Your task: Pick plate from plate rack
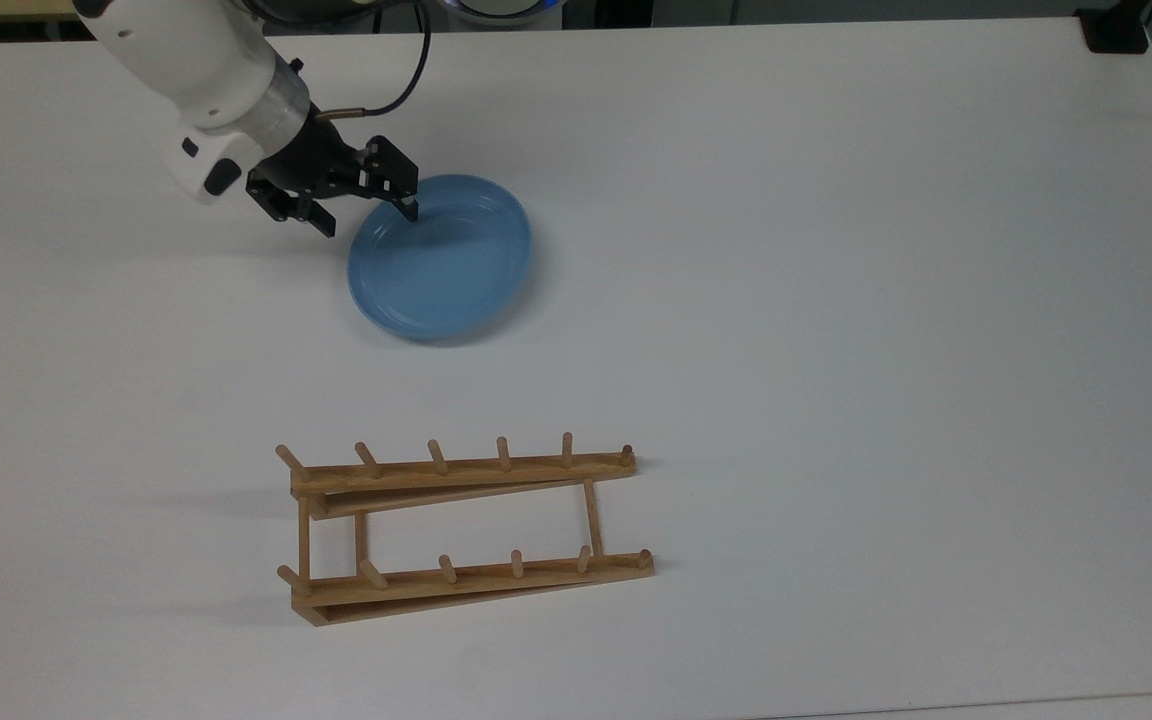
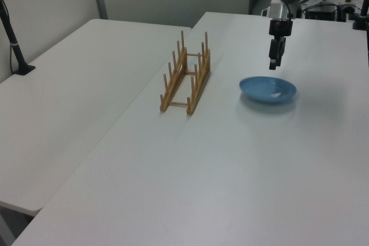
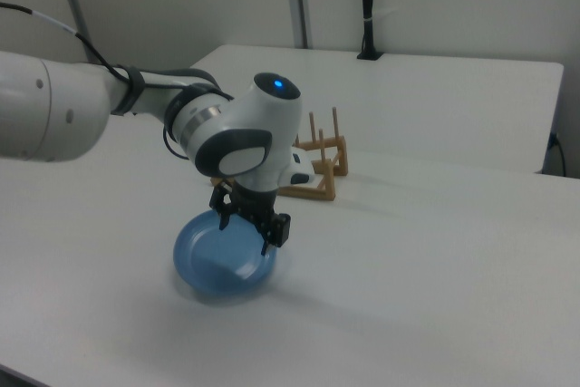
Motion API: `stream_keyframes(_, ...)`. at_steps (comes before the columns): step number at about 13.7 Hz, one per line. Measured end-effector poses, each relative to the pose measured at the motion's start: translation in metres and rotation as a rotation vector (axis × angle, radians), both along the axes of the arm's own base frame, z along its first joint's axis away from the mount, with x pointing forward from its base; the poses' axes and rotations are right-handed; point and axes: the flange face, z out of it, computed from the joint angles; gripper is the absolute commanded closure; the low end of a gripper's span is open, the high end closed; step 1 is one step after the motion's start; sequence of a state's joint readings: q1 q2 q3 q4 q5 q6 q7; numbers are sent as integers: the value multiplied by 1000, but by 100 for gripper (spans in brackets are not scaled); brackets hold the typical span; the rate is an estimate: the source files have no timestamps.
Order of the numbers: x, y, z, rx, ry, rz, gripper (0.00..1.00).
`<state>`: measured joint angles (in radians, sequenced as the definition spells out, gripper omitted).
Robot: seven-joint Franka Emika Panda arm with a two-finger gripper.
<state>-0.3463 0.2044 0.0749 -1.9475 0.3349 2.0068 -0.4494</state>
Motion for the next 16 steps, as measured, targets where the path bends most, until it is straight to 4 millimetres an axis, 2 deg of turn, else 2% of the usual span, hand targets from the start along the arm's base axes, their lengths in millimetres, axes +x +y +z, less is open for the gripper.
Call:
stream_keyframes(3,10,5,58,-7,-26,-61,0)
stream_keyframes(6,11,24,128,-25,-84,-123,0)
stream_keyframes(8,4,38,168,-38,-110,-173,0)
stream_keyframes(10,-13,51,207,-104,-113,-186,0)
stream_keyframes(12,-36,73,238,-181,-64,-221,0)
stream_keyframes(13,-42,80,248,-192,-47,-249,0)
stream_keyframes(16,-48,79,272,-202,-54,-298,0)
